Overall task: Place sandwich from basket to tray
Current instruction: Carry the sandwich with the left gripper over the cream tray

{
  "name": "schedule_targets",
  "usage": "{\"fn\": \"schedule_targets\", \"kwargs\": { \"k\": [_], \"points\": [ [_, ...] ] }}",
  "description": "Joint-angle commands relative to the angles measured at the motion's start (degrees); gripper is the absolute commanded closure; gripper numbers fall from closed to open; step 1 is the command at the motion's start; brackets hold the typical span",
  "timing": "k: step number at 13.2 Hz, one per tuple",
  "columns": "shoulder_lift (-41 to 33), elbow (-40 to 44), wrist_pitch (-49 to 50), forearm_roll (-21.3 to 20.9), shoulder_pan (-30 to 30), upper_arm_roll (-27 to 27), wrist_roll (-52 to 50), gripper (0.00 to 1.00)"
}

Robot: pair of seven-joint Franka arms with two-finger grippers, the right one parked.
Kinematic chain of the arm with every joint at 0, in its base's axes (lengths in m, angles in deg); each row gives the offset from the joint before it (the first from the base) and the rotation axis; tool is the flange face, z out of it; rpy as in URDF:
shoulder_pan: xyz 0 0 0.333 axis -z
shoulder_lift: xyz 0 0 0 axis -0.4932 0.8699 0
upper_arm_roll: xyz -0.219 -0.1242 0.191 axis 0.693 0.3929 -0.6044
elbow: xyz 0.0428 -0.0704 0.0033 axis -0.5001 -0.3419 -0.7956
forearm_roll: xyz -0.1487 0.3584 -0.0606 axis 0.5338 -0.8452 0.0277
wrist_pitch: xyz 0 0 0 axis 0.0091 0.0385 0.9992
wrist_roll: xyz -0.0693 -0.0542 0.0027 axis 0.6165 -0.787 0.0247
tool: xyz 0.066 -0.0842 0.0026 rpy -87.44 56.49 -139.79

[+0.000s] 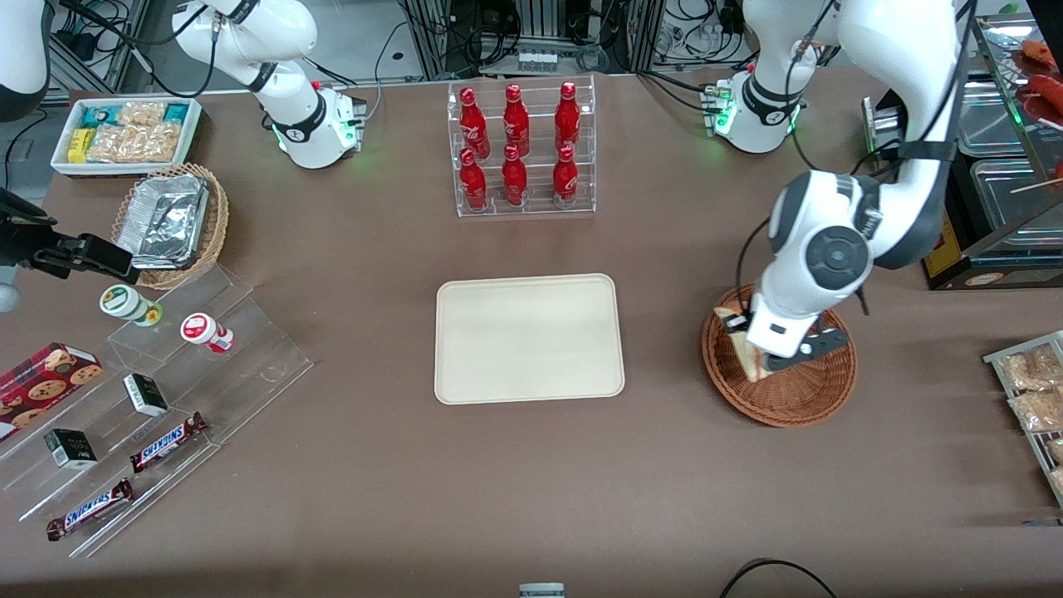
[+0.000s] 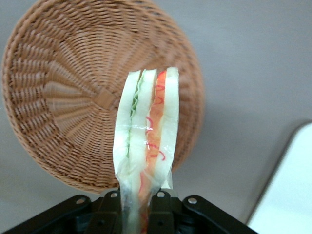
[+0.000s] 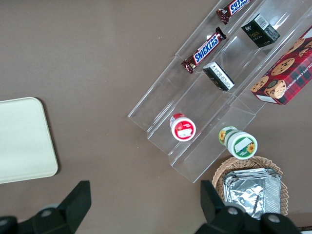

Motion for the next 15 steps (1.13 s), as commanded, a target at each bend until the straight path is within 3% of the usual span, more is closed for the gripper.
{"fn": "schedule_targets", "kwargs": {
  "k": [1,9,13,15],
  "points": [
    [3.61,5.43,1.73,-0.3,6.18,-0.42,-0.27,1.0],
    [19.07,23.08,1.47,4.35,22.19,-0.42,-9.58,1.0],
    [27.86,32.32,1.03,4.62,25.98,-0.25,-15.29,1.0],
    [30.07,35.14,1.03,6.98,25.9,0.63,-15.48,1.0]
  ]
}}
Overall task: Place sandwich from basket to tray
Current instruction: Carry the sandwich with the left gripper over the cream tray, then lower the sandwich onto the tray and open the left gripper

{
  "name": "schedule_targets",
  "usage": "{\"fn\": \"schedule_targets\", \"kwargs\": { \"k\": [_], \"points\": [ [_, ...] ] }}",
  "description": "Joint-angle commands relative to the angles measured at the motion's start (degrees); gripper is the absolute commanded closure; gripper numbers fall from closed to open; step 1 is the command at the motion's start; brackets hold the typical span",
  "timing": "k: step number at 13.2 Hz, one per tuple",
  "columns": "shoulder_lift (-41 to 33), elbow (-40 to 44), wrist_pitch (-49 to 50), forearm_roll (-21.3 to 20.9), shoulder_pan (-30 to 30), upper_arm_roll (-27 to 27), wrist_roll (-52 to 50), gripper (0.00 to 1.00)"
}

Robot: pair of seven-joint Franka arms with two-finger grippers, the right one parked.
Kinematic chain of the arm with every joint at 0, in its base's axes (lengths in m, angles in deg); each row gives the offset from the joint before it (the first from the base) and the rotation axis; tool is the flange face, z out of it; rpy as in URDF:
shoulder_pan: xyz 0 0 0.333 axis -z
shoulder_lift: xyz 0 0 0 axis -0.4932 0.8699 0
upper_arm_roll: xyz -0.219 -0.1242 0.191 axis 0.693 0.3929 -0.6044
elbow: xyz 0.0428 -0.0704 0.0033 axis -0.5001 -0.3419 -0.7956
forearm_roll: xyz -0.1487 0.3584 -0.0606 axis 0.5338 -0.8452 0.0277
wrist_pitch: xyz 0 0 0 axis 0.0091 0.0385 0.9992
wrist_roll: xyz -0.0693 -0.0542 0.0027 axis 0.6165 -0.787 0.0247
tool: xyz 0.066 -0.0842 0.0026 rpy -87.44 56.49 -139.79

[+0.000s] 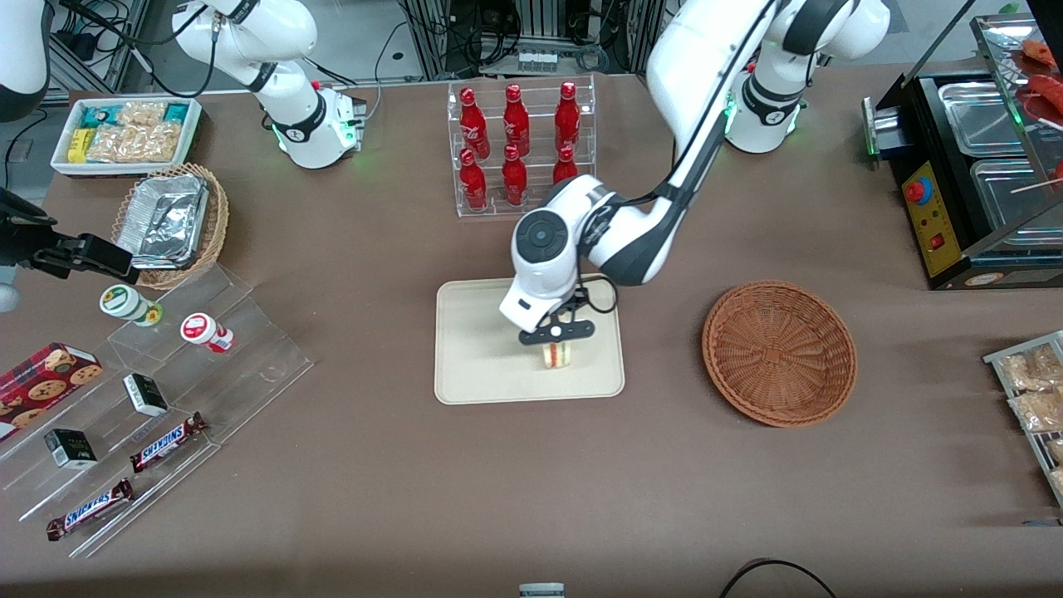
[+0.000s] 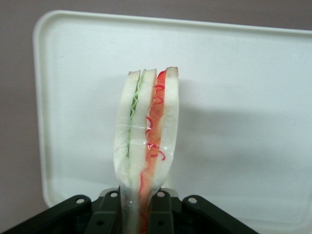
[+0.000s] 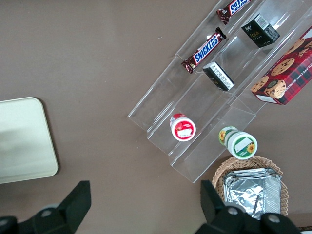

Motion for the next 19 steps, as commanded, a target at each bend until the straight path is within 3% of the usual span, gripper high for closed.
{"fn": "schedule_targets", "kwargs": {
  "k": [1,3,10,11,12,13,19],
  "points": [
    [4.49,6.54,1.14,3.22,0.18,0.01,-1.26,1.0],
    [6.43,8.83,1.23,4.91,0.18,0.1,-1.35,1.0],
    [8.1,10.25,1.05,4.56,0.36,0.1,-5.65,1.0],
    [8.45,10.25,1.05,4.56,0.36,0.1,-5.75,0.96],
    [8.54,10.33,0.96,4.56,0.36,0.1,-5.75,0.56],
    [8.45,10.33,1.05,4.56,0.36,0.1,-5.66,0.01],
    [4.51,10.6,2.63,4.47,-0.08,-0.07,-5.22,0.0]
  ]
}}
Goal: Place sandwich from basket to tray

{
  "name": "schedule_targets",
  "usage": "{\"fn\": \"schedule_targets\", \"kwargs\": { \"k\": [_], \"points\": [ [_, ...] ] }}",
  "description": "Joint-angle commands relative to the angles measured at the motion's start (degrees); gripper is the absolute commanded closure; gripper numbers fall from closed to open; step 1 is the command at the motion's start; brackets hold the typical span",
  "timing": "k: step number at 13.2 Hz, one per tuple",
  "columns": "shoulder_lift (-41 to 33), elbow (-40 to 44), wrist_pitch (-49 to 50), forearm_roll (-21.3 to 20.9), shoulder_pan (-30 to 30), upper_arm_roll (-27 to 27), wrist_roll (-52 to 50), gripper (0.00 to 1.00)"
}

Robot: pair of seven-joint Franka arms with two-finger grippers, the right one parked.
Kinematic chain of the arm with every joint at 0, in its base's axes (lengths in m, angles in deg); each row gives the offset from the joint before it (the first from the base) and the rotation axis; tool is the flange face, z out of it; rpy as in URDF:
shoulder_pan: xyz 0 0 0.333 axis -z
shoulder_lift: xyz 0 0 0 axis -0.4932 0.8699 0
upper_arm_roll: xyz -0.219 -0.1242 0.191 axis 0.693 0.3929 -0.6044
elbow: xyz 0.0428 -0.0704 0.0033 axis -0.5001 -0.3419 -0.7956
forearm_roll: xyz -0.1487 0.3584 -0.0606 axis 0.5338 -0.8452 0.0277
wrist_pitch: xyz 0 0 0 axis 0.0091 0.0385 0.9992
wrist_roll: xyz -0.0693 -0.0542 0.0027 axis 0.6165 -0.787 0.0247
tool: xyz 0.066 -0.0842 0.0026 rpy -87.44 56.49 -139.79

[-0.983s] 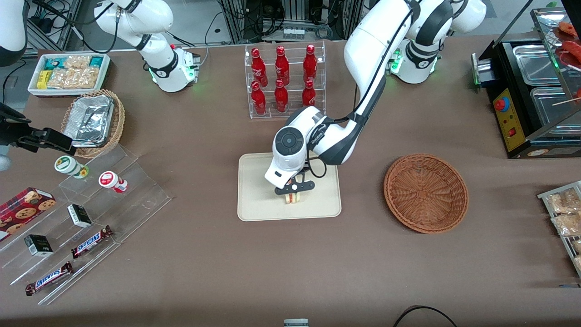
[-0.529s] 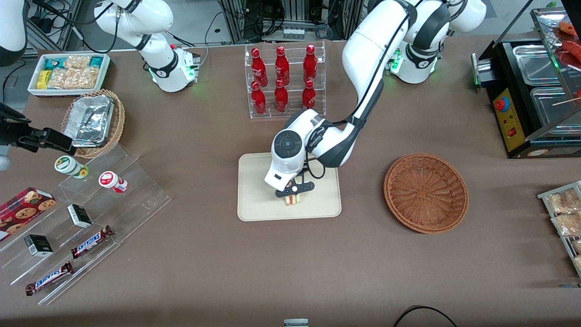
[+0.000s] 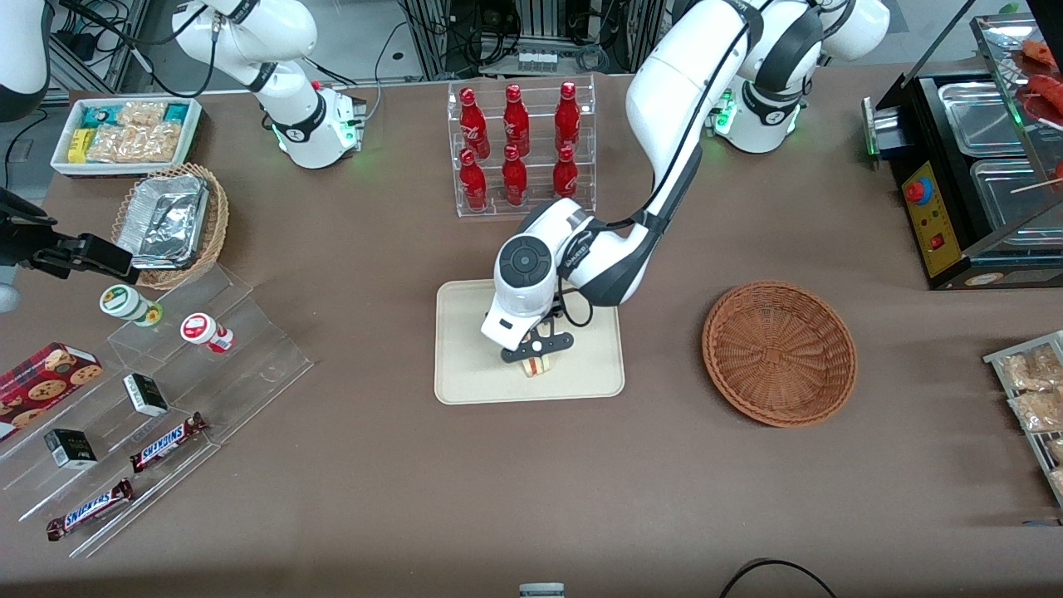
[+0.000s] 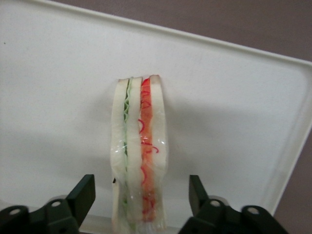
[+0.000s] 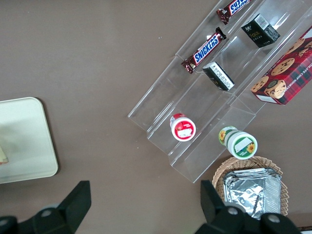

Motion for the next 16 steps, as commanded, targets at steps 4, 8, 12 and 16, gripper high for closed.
{"fn": "schedule_targets", "kwargs": {
  "k": [4,8,12,16],
  "points": [
    [-5.75,1.44,5.32,0.32,-0.43,-0.43,-0.42,0.0],
    [-9.71,0.75,11.02,-0.03,-3.32,-0.52,7.82,0.0],
    [-17.6,-7.66,13.33,-2.84,-8.42,-0.52,15.46,0.0],
    [-26.05,-17.43,14.38,-3.29,-16.58,-0.52,32.24,0.0]
  ]
}}
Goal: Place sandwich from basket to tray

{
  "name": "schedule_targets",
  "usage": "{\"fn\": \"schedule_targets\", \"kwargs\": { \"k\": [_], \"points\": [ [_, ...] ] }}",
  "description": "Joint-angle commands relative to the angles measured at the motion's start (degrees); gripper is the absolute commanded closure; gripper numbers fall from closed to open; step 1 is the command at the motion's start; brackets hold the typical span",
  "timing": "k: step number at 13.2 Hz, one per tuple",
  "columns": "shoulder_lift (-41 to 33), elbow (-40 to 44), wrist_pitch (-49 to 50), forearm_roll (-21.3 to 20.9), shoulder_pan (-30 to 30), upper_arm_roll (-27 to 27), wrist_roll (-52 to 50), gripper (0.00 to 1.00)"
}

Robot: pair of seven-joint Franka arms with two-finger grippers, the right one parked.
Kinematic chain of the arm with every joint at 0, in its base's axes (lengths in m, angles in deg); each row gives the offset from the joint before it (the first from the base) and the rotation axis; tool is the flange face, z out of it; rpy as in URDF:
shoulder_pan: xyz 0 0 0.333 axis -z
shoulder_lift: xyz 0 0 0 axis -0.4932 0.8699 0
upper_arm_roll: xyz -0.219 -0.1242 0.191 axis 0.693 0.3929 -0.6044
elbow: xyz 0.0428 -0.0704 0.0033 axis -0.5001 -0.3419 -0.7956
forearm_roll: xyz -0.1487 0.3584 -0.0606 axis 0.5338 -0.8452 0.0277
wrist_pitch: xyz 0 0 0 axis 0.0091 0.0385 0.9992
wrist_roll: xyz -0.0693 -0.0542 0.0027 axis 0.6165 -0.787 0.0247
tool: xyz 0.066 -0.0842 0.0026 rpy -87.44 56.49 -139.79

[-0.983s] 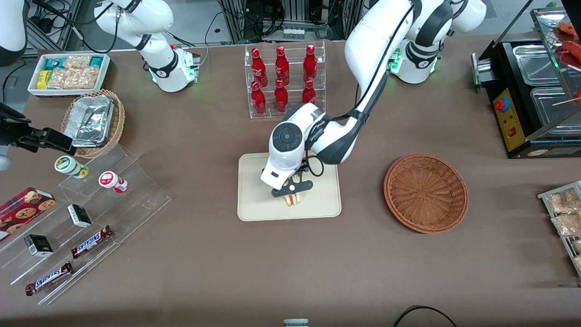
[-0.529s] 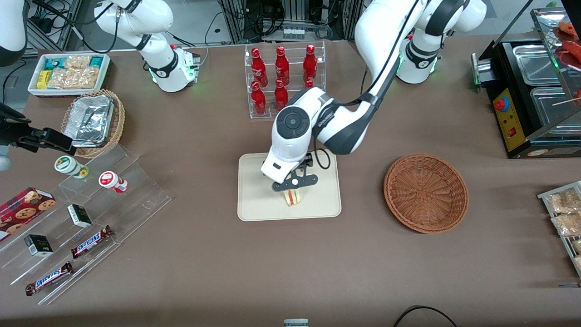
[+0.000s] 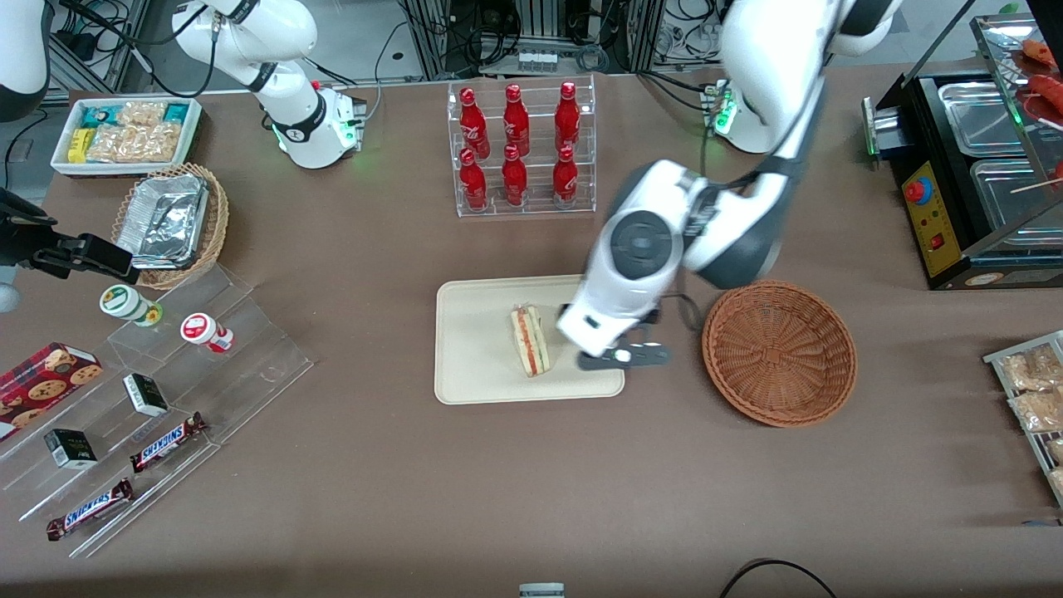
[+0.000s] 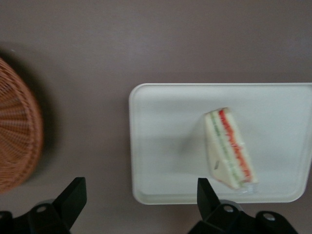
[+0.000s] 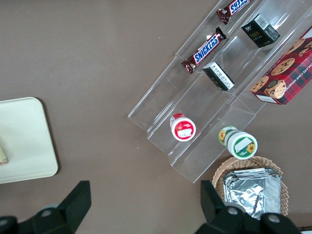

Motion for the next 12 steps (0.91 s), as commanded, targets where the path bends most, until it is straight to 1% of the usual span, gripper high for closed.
{"fn": "schedule_targets", "kwargs": {
  "k": [1,4,7,8,9,12],
  "points": [
    [-8.72,-10.2,0.13,-0.73,-6.41,0.59,10.04,0.0],
    [-14.26,-15.13,1.36,-0.73,-13.36,0.59,22.61,0.0],
    [-18.13,-15.93,5.57,-1.08,-17.76,0.5,28.25,0.0],
    [-19.27,-15.93,7.32,-2.56,-18.9,0.5,30.1,0.0],
    [-20.33,-15.85,8.99,-3.79,-19.96,0.59,30.9,0.0],
    [-23.84,-15.85,11.99,-4.77,-22.51,0.5,31.7,0.0]
  ]
}}
